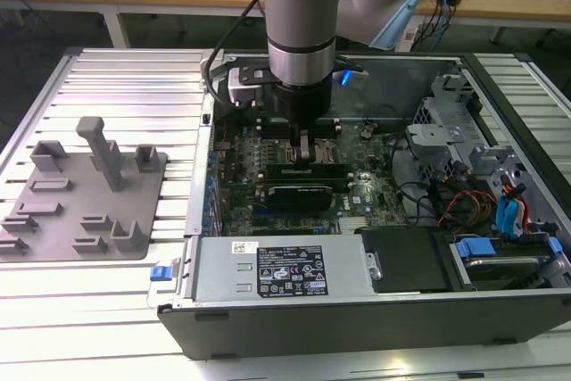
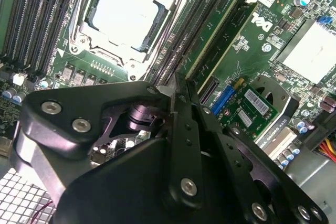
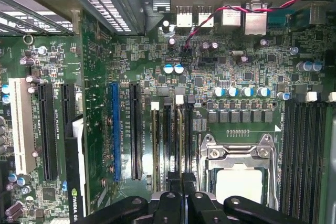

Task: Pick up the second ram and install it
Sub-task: 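Insert the second ram into the second slot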

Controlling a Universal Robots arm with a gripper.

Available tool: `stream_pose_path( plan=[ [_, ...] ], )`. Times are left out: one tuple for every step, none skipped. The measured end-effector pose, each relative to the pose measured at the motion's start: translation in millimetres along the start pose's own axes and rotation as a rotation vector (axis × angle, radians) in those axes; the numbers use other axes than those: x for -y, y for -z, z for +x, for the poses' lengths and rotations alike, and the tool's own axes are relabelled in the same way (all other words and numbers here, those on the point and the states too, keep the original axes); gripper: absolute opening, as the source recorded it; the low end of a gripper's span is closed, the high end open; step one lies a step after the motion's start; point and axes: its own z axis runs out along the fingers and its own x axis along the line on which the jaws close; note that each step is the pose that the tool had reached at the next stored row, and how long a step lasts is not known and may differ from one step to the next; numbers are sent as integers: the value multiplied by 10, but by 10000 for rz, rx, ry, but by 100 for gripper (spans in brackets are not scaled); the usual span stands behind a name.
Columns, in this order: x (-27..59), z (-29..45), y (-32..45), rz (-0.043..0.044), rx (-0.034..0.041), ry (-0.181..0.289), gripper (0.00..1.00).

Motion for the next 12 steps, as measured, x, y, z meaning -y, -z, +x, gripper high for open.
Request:
stream_pose_path(
  plan=[
    [0,0,-2,0,-1,-7,9],
    [0,0,-4,0,-1,-11,9],
    [0,0,-5,1,-1,-13,9],
    [0,0,-5,1,-1,-14,9],
    [0,0,-5,1,-1,-14,9],
    [0,0,-5,1,-1,-14,9],
    [0,-1,-6,1,0,-14,9],
    [-1,-2,-6,2,0,-14,9],
    [0,-2,-6,1,-1,-14,9],
    [-1,-2,-10,1,0,-13,9],
    [-1,-2,-10,1,-1,-14,9],
    [-2,-2,-12,2,-1,-14,9]
  ],
)
